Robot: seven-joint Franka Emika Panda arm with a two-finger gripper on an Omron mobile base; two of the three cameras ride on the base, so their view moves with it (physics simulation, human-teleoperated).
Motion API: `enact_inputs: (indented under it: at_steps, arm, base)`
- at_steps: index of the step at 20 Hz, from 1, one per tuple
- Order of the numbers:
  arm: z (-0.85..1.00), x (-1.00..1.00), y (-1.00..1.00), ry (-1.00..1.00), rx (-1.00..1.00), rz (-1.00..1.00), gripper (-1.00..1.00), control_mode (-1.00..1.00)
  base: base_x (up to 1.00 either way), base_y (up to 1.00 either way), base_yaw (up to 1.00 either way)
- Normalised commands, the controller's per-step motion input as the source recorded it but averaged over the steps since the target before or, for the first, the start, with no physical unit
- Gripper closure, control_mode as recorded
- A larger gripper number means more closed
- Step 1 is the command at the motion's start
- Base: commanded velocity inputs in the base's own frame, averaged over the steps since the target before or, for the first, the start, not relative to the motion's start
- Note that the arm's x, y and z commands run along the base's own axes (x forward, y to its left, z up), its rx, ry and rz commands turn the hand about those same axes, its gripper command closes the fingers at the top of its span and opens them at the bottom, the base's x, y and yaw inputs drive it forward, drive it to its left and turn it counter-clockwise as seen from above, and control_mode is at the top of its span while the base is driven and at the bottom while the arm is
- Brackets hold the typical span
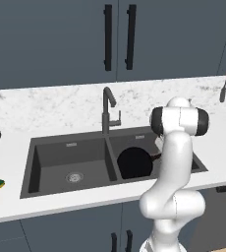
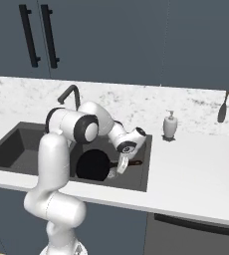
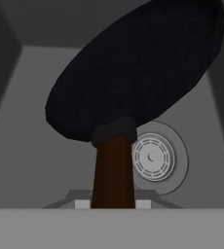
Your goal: Pick the pan and sponge and place them into the sink. Then turn on the water.
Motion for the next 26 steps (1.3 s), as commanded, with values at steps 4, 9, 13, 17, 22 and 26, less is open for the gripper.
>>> enact_inputs:
  at_steps: [4,9,13,17,22,26]
  arm:
    - [-0.33,0.03,0.16,-0.01,-0.01,0.03,1.00,-1.00]
    - [-0.19,0.01,0.22,-0.02,-0.03,0.01,-1.00,-1.00]
    - [0.00,0.00,0.10,-0.02,-0.02,0.00,-1.00,-1.00]
    - [0.03,0.00,0.00,-0.15,-0.04,0.00,-1.00,-1.00]
    - [0.25,-0.04,0.00,-0.19,-0.05,0.01,-1.00,-1.00]
    - [0.80,-0.18,0.07,-0.10,-0.06,0.05,-1.00,-1.00]
  base:
    - [0.00,0.00,0.00]
    - [0.00,0.00,0.00]
    - [0.00,0.00,0.00]
    - [0.00,0.00,0.00]
    - [0.00,0.00,0.00]
    - [0.00,0.00,0.00]
